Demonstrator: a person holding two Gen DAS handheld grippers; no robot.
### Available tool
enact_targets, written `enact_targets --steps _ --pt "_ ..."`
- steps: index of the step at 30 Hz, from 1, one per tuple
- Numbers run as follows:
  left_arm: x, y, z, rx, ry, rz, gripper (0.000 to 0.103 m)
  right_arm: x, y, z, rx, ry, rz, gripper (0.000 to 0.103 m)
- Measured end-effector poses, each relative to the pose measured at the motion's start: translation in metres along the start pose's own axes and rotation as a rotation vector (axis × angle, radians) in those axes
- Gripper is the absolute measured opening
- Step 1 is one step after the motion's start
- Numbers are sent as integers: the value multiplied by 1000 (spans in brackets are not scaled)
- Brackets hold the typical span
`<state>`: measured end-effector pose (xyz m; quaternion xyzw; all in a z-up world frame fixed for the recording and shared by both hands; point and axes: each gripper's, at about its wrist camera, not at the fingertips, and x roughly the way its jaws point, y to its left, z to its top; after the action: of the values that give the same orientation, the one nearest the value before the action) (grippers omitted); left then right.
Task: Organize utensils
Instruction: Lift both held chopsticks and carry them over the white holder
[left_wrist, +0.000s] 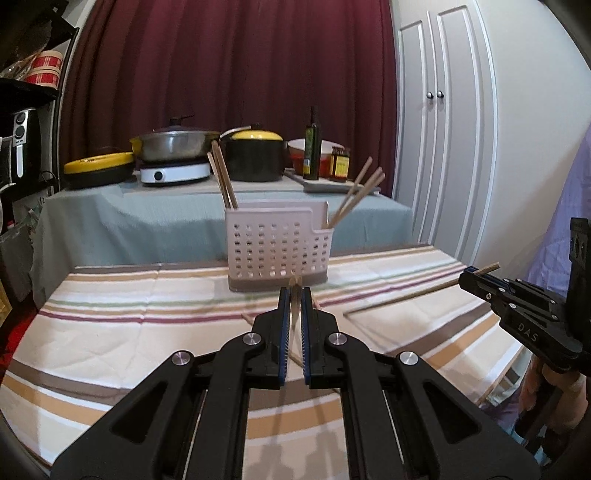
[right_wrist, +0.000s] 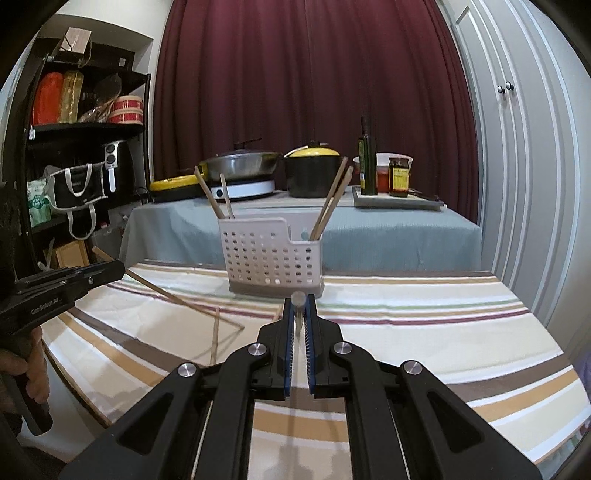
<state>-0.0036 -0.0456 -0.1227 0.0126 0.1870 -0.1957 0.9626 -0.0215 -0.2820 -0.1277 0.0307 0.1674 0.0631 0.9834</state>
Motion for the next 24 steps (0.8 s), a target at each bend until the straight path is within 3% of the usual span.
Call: enact_targets --steps 24 --pt "31 15 54 -9 1 43 6 39 -6 52 7 36 5 6"
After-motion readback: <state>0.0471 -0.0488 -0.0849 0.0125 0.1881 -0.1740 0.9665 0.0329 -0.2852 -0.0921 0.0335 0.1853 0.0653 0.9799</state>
